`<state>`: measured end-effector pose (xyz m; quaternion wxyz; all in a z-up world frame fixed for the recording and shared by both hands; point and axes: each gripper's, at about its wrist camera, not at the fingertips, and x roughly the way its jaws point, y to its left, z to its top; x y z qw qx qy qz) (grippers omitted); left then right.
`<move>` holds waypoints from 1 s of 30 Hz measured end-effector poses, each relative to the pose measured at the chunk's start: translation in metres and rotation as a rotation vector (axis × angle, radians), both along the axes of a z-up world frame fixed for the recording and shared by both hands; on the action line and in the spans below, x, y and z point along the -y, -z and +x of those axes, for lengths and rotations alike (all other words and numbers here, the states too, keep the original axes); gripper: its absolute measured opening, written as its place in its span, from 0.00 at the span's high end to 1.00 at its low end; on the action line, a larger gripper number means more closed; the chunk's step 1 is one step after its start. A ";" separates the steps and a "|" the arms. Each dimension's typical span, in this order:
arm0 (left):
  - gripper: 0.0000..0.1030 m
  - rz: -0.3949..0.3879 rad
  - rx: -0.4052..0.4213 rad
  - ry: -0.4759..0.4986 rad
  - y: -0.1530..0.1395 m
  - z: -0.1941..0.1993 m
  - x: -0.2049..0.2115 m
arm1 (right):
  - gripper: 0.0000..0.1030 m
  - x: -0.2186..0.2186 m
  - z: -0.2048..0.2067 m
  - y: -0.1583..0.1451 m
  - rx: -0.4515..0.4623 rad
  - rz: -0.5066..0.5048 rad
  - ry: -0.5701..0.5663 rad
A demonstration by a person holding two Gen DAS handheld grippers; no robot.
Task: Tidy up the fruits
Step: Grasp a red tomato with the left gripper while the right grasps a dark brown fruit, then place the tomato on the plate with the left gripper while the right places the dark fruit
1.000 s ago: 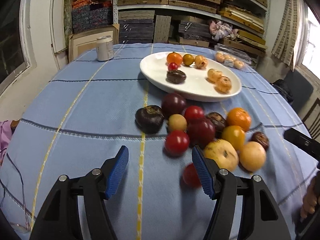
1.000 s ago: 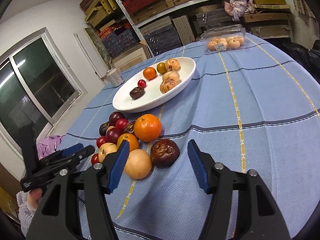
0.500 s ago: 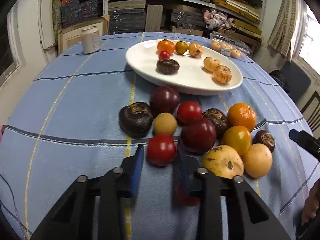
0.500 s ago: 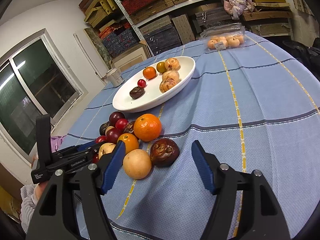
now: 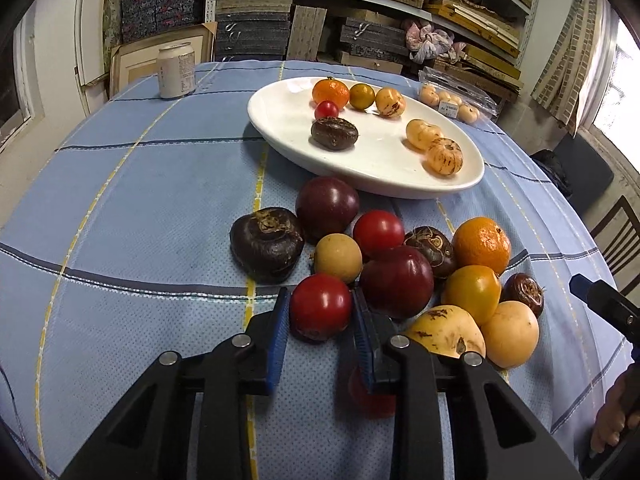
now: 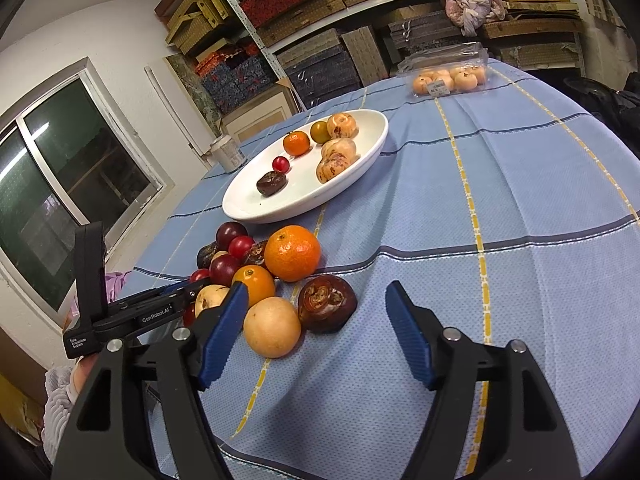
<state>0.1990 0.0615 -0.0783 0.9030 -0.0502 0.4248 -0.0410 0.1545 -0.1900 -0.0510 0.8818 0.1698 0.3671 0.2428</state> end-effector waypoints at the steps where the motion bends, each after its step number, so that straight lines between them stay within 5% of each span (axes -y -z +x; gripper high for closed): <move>1: 0.71 0.001 0.000 0.000 0.000 0.000 0.000 | 0.33 0.000 0.000 0.000 0.000 0.000 0.000; 7: 0.71 0.018 0.056 -0.035 -0.010 -0.009 -0.007 | 0.33 -0.008 0.000 0.001 -0.007 -0.040 -0.020; 15: 0.71 -0.010 0.091 -0.043 -0.014 -0.021 -0.016 | 0.48 -0.046 0.008 0.006 0.000 -0.302 -0.091; 30: 0.71 -0.040 0.088 -0.020 -0.014 -0.024 -0.017 | 0.50 -0.067 0.035 0.016 0.002 -0.458 -0.168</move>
